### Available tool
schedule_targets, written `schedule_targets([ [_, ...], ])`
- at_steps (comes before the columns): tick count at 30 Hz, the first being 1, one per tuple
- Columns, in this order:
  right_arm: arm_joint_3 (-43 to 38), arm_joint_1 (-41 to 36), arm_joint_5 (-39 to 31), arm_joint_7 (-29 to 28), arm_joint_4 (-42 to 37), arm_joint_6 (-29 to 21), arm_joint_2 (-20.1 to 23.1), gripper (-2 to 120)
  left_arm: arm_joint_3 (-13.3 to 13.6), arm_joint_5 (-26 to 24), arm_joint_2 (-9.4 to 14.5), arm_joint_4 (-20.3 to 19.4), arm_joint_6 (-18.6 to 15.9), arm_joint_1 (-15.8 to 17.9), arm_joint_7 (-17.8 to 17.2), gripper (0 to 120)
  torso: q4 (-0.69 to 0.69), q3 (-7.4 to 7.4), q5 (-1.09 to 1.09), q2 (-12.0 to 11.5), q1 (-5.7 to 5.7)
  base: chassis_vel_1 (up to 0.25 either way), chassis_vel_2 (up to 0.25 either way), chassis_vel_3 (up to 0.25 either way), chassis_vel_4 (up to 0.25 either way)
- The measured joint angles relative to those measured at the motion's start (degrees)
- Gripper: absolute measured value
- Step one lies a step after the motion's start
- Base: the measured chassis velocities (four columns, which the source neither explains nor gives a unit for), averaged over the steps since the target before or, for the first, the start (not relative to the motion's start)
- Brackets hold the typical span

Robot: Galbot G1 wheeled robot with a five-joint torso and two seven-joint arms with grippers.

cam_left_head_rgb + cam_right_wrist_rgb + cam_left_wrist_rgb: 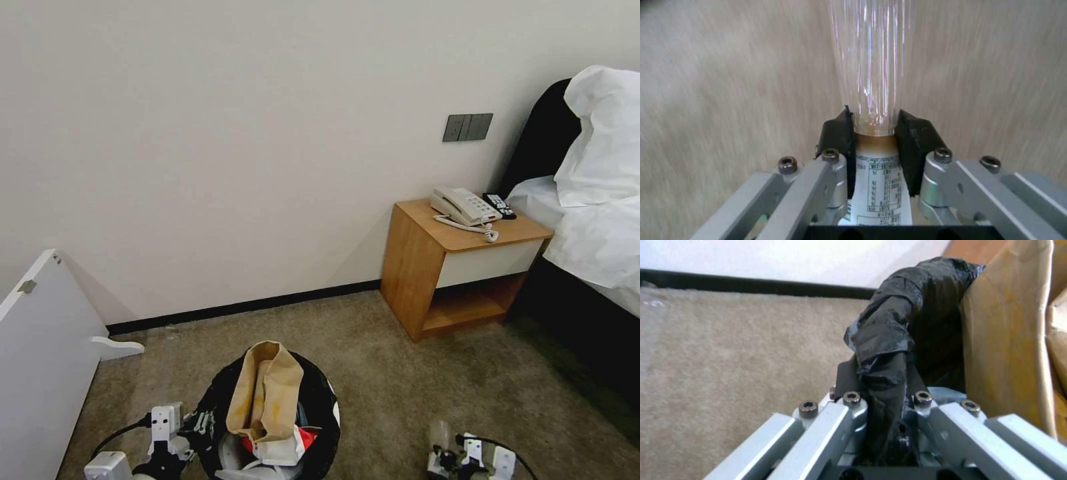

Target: Pick up the trash bin, then pick up the garbage from the floor and place it into the trash bin.

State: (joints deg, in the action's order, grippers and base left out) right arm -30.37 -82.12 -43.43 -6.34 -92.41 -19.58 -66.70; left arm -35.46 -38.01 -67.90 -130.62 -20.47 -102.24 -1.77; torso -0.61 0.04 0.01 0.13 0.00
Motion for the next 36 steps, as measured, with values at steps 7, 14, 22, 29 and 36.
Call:
schedule_targets([
  [7,-4.7,-2.0,1.9,7.0,-6.4,10.5,2.6,19,1.9,-1.7,1.9,0.8,-0.7,2.4,-0.1,5,-0.01,0.0,0.02,0.0,0.0,0.0,0.0,0.0,0.0],
  [14,-7.5,-3.8,-1.9,19.3,-19.2,23.9,9.4,18,3.6,-4.4,4.3,1.0,-1.5,5.1,-0.5,5,0.01,0.0,-0.01,0.0,0.0,0.0,0.0,0.0,0.0],
  [22,-6.5,-2.7,-14.3,30.6,-30.1,29.1,15.2,18,5.2,-5.6,6.1,1.1,-2.5,7.4,-1.0,5,0.01,0.0,-0.01,0.0,0.0,0.0,0.0,0.0,0.0],
  [29,-2.6,3.3,-23.8,38.3,-33.8,28.6,22.6,18,5.9,-7.2,7.3,1.9,-3.5,9.9,-1.8,5,0.0,0.0,0.0,0.0,0.0,0.0,0.0,0.0,0.0],
  [36,8.8,15.9,-29.2,48.2,-29.1,27.2,26.3,18,6.1,-7.5,7.2,2.5,-3.7,10.7,-1.9,5,0.0,0.0,-0.02,0.0,0.0,0.0,0.0,0.0,0.0],
])
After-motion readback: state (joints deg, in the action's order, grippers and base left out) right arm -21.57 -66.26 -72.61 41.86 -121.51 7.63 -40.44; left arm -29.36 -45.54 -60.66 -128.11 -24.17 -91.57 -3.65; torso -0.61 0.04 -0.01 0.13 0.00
